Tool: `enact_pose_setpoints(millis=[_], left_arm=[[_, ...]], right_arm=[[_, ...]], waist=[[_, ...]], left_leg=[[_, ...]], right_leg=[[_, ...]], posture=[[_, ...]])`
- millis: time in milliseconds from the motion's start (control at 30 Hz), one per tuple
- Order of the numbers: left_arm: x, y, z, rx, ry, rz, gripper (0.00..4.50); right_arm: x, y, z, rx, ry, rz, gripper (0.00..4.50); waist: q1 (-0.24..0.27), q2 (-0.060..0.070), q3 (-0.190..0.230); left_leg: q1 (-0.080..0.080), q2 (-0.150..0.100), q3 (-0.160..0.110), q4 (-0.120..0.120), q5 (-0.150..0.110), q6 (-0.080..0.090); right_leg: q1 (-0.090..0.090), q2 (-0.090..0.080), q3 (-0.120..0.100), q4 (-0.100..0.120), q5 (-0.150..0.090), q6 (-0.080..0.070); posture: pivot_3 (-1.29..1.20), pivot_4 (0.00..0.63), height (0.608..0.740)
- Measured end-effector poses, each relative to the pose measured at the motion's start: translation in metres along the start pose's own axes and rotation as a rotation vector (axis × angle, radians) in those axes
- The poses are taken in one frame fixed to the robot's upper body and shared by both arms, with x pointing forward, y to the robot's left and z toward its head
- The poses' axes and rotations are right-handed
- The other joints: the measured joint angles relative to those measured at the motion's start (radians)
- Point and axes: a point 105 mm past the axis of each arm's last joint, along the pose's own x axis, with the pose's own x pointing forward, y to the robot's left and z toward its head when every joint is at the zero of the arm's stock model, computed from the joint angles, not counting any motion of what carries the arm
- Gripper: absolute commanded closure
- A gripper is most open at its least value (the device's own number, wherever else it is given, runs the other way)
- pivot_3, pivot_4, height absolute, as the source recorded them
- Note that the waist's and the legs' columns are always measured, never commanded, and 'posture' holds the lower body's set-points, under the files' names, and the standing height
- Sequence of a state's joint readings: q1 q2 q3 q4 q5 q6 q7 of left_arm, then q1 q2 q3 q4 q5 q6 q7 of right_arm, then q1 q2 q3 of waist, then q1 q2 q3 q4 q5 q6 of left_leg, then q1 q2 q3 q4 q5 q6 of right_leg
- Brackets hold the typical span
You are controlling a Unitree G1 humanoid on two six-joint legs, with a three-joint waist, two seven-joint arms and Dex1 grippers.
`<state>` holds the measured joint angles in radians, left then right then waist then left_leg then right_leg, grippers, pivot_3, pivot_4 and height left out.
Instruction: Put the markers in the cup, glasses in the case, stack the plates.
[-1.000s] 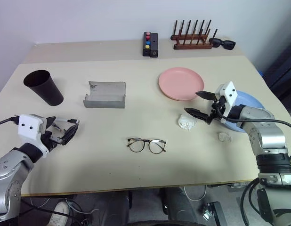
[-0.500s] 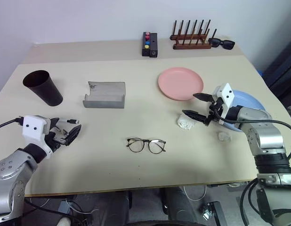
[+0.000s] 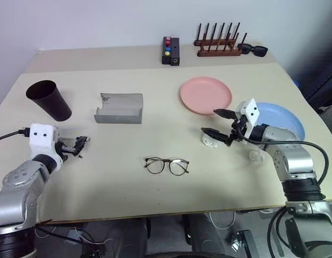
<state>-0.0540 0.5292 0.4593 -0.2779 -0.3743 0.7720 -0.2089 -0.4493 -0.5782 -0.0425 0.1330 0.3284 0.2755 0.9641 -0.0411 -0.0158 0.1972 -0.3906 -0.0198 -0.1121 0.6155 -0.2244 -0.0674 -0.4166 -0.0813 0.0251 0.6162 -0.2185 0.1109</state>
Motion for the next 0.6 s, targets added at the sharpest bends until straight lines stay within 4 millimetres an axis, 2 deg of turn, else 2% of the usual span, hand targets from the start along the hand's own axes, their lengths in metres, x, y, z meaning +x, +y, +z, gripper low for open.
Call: enact_pose_setpoints(millis=[100, 233, 400, 600], left_arm=[[0.003, -0.001, -0.007, -0.099, 0.036, 0.084, 0.05], [0.005, -0.003, -0.008, -0.147, 0.071, 0.137, 0.05], [0.003, -0.006, -0.015, -0.203, 0.127, 0.219, 0.05], [-0.001, -0.005, -0.016, -0.232, 0.179, 0.323, 0.05]], right_arm=[[0.011, 0.014, 0.009, -0.006, -0.039, 0.063, 0.0], [0.033, 0.049, 0.032, -0.018, -0.116, 0.207, 0.0], [0.053, 0.086, 0.04, 0.018, -0.162, 0.336, 0.0], [0.062, 0.103, 0.041, 0.05, -0.169, 0.397, 0.0]], waist=[[-0.001, 0.0, 0.0], [-0.002, 0.0, 0.0], [0.002, -0.002, -0.001], [0.005, -0.002, -0.001]], left_leg=[[0.0, 0.0, 0.0, 0.0, 0.0, 0.0], [0.0, 0.0, -0.001, 0.0, 0.0, 0.0], [0.0, 0.0, -0.001, 0.001, 0.0, 0.0], [0.0, 0.0, -0.001, 0.001, 0.0, 0.0]], right_leg=[[0.0, 0.0, 0.0, 0.001, 0.0, 0.0], [0.0, 0.0, 0.0, 0.002, 0.0, 0.0], [0.0, 0.0, 0.0, 0.001, 0.0, 0.0], [0.0, 0.0, 0.0, 0.002, 0.0, 0.0]], posture=[[0.0, 0.15, 0.74], [0.0, 0.15, 0.74], [0.0, 0.15, 0.74], [0.0, 0.15, 0.74]])
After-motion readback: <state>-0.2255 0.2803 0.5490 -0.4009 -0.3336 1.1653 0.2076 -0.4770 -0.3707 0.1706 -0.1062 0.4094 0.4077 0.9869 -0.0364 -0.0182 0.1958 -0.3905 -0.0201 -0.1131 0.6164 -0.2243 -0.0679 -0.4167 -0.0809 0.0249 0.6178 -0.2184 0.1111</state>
